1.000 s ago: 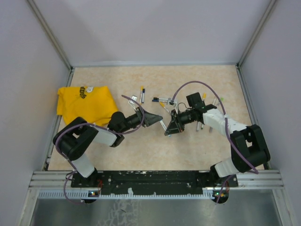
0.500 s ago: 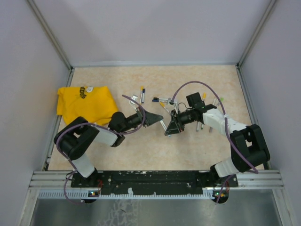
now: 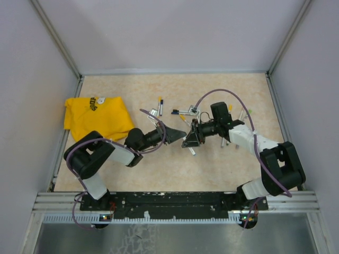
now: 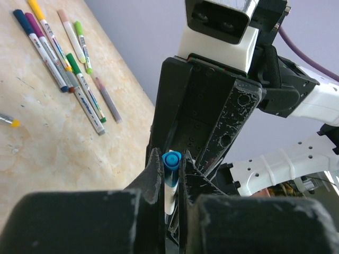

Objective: Open the pen caps
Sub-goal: Open the pen cap from the pen.

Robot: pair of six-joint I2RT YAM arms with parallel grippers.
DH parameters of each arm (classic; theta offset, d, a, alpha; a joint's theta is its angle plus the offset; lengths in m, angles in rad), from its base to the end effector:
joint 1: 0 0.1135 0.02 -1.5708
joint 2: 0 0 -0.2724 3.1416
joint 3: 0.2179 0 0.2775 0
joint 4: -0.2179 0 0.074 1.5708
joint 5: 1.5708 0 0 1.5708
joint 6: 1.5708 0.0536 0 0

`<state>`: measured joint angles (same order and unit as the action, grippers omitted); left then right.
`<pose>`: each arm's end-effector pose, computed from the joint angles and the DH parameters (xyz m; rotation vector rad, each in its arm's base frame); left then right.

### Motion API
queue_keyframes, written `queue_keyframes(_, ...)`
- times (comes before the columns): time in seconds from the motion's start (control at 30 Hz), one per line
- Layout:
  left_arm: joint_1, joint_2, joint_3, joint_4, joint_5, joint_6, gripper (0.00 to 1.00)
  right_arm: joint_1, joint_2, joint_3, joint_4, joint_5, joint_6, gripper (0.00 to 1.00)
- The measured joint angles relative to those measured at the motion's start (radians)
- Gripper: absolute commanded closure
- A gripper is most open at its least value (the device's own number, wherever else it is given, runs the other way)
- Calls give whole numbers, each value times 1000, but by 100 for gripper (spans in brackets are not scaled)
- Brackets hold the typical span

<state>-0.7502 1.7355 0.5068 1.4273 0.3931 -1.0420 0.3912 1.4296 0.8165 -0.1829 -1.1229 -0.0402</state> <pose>0.2297 -0.2422 0.1715 0.1513 1.6278 -1.7126 0.2643 0.1613 0.2069 -1.0027 1.9891 1.4899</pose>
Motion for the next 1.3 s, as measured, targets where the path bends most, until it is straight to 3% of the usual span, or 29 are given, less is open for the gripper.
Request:
queue_keyframes(0.17, 22, -4, -1, -2, -25, 7, 100, 0, 0, -5, 16, -14, 15, 71)
queue_keyframes(0.27, 42, -14, -1, -2, -22, 4, 100, 0, 0, -5, 30, -13, 14, 96)
queue_keyframes(0.3, 45, -19, -1, -1, -16, 1, 100, 0, 0, -5, 34, -6, 14, 100)
queue_keyframes(0.63, 132, -29, 0, 5, 109, -31, 100, 35, 26, -4, 124, 24, 61, 100)
queue_keyframes(0.83, 402, -52, 56, 19, 40, -86, 100, 92, 50, -41, 114, -19, 97, 100)
queue_keyframes(0.97, 457, -132, 42, -24, 22, -79, 100, 105, 53, -58, 131, -18, 133, 100)
queue_keyframes(1.1, 459, -303, -43, -153, 15, -11, 100, 126, 53, -58, 142, 40, 149, 100)
queue_keyframes(1.3, 459, -555, -140, -545, -66, 135, 100, 230, 52, -58, 138, 187, 150, 100)
